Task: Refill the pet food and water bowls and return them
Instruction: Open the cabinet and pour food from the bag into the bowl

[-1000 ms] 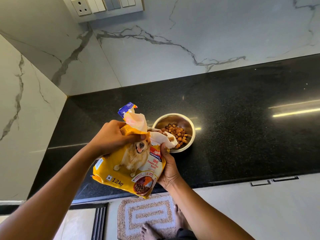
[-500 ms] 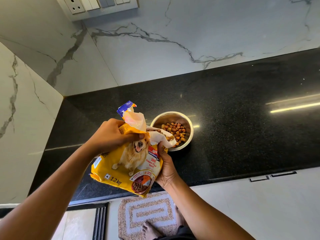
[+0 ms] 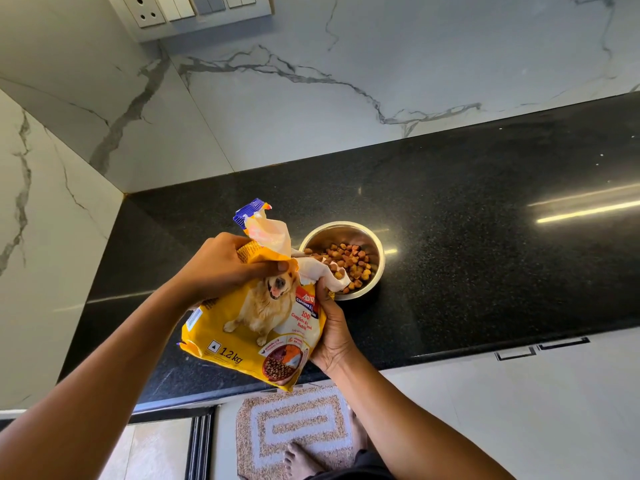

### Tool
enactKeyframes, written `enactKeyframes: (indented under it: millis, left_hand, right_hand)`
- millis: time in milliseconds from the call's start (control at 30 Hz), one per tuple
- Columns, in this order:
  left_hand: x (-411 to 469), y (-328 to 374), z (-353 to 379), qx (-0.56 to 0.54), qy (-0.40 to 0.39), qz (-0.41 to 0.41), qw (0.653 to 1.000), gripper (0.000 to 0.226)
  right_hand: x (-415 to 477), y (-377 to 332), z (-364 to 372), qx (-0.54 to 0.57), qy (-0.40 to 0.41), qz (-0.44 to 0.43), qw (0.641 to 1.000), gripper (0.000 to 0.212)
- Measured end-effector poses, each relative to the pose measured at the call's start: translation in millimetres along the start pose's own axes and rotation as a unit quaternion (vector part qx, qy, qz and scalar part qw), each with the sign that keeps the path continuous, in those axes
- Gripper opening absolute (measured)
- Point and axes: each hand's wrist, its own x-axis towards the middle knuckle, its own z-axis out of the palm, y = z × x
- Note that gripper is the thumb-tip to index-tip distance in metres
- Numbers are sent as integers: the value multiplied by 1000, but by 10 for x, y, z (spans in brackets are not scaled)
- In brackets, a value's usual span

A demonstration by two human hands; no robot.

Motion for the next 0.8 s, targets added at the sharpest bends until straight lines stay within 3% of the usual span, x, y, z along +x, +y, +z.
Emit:
enactKeyframes:
  millis: [200, 400, 567, 800]
  left_hand:
    - [-6, 8, -13, -9, -5, -7, 1000, 50]
    - [3, 33, -34, -6, -13, -12, 1000, 54]
    - [15, 64, -37, 5, -19, -18, 1000, 57]
    - [3, 133, -39, 8, -23, -23, 999, 64]
  right_hand:
    - [-29, -25, 34, 9, -12, -3, 1000, 88]
    - [-51, -31, 51, 7, -9, -12, 1000, 79]
    - [-54, -25, 76, 0, -21, -15, 1000, 89]
    - [-31, 4, 17, 11, 2, -1, 1000, 87]
